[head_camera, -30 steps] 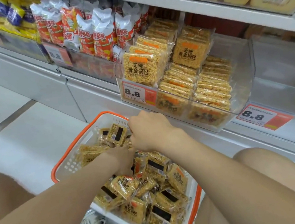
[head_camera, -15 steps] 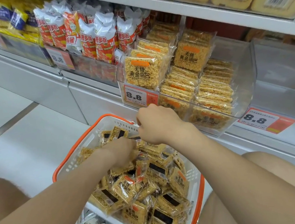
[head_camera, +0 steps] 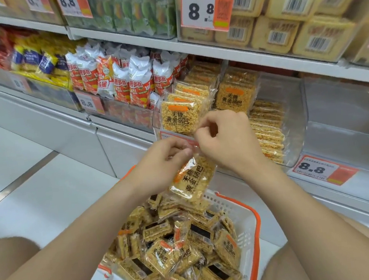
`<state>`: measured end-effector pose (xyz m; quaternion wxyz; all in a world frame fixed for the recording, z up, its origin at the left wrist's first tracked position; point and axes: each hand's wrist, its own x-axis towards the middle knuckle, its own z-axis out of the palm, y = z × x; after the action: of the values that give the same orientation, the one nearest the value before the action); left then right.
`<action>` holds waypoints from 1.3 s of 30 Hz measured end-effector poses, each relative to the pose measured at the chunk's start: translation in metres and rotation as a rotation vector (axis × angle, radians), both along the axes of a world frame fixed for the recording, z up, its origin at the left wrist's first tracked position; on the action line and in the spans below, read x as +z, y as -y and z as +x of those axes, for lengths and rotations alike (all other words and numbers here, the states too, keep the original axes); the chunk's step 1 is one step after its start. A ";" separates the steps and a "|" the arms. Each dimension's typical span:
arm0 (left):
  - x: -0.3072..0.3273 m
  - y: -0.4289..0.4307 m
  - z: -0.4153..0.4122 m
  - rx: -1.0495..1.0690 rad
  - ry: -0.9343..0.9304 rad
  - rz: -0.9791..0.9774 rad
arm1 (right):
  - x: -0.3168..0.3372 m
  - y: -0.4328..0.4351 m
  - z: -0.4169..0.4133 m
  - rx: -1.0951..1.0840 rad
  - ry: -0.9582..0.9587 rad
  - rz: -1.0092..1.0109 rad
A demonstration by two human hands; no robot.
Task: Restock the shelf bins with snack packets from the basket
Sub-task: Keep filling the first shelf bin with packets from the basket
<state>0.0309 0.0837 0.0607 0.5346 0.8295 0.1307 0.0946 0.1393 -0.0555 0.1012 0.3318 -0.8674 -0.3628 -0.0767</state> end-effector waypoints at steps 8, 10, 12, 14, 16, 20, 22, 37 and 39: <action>0.027 -0.001 0.016 0.348 0.319 0.022 | 0.011 0.016 0.009 0.218 -0.581 0.146; 0.030 -0.004 0.020 0.398 0.341 0.001 | 0.011 0.016 0.012 0.161 -0.620 0.213; 0.030 -0.005 0.024 0.432 0.318 -0.032 | 0.010 0.016 0.016 0.078 -0.658 0.278; 0.029 -0.004 0.027 0.441 0.304 -0.177 | 0.010 0.017 0.020 0.016 -0.759 0.376; 0.028 -0.002 0.028 0.423 0.303 -0.327 | 0.011 0.017 0.024 -0.008 -0.858 0.455; 0.027 -0.001 0.026 0.406 0.346 -0.275 | 0.013 0.021 0.025 -0.030 -0.780 0.431; 0.027 0.000 0.025 0.410 0.358 -0.240 | 0.014 0.023 0.024 -0.050 -0.649 0.353; 0.000 0.015 0.038 -0.078 0.262 0.854 | -0.009 0.024 0.088 -0.527 -0.459 0.650; -0.002 0.017 0.039 -0.092 0.229 0.945 | -0.011 0.020 0.094 -0.566 -0.392 0.568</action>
<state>0.0703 0.0663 0.0587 0.1142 0.9706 -0.0231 0.2107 0.2333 -0.0755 0.0898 0.5853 -0.8052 -0.0059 -0.0954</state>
